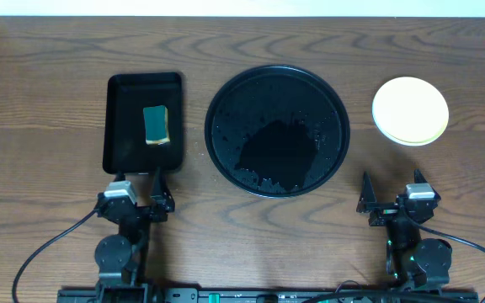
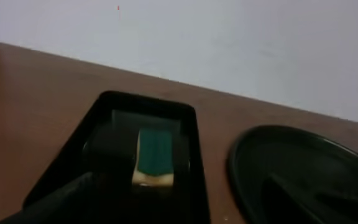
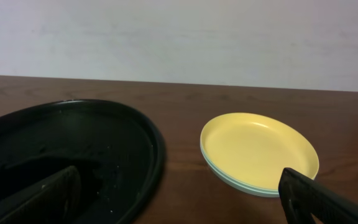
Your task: Clean dirty plates on tray and stack at the side
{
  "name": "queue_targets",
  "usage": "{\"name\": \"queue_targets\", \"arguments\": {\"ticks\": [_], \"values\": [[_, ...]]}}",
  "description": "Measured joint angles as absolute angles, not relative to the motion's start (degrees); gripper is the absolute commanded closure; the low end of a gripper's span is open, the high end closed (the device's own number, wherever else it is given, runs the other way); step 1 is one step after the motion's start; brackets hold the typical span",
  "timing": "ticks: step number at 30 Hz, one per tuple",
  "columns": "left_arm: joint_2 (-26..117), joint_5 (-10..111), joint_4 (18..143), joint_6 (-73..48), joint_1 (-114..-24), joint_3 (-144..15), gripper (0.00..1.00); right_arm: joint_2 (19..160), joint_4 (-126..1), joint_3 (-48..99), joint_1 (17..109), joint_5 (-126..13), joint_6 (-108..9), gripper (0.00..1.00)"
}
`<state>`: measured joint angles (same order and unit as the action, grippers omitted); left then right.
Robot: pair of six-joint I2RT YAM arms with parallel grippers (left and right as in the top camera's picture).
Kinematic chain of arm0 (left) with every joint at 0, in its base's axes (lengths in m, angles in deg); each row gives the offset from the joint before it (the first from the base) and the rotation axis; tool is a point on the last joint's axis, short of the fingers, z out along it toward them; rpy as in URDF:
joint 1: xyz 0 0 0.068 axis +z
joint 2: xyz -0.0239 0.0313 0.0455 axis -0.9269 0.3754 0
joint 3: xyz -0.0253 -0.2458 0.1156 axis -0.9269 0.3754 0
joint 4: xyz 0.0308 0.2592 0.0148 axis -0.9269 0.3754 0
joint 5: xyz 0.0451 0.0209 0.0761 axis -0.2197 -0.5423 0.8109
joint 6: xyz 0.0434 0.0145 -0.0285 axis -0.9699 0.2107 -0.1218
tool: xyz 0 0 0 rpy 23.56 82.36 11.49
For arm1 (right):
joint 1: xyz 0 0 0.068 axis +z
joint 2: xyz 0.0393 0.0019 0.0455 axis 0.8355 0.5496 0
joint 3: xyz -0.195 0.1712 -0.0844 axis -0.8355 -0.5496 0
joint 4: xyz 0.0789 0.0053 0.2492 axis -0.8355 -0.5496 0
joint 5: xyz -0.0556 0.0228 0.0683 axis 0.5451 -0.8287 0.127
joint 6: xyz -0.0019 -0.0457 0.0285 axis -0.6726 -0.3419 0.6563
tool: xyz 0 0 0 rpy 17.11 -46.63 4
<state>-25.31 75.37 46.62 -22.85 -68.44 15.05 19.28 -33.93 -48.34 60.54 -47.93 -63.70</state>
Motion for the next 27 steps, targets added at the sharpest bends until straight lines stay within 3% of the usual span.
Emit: {"name": "queue_targets", "arguments": {"ticks": [27], "values": [[-25.4, 75.2, 47.4, -26.7, -68.4, 14.8, 0.16, 19.3, -34.0, -48.3, 60.5, -48.0, -63.7, 0.01]]}}
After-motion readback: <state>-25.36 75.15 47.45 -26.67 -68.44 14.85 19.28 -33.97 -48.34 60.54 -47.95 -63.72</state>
